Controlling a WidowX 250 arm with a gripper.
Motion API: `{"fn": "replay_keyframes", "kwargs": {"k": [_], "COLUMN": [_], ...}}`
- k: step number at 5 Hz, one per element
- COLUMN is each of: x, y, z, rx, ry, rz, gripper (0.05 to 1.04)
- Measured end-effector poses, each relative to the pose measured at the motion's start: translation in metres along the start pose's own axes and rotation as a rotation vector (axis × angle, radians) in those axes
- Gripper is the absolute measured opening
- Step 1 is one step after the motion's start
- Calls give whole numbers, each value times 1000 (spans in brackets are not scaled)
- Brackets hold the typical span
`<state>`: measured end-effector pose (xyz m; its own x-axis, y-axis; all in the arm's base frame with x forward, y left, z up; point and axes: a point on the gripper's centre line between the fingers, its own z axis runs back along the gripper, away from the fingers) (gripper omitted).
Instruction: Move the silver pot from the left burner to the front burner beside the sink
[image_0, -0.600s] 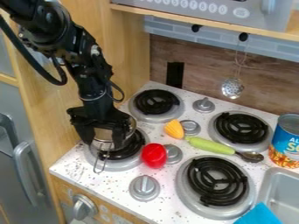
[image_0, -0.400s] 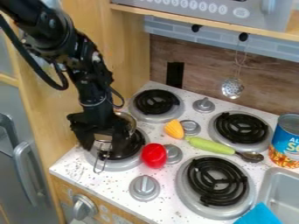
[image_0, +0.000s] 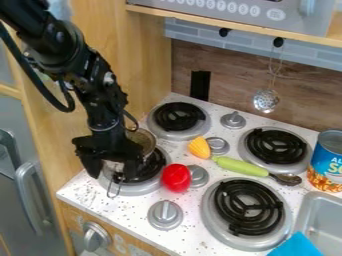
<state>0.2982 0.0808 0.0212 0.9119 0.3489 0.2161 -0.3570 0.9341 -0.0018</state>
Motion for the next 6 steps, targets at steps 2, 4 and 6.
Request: {"fn": "replay_keyframes", "kwargs": {"k": [2,4,6], "x": [0,10,17], "y": [3,-4,-7], "z": [-2,-13,-27], "rx": [5,-4,12], "ry": [-13,27,52], "rz": [-8,24,40], "gripper": [1001,1001,1001]}}
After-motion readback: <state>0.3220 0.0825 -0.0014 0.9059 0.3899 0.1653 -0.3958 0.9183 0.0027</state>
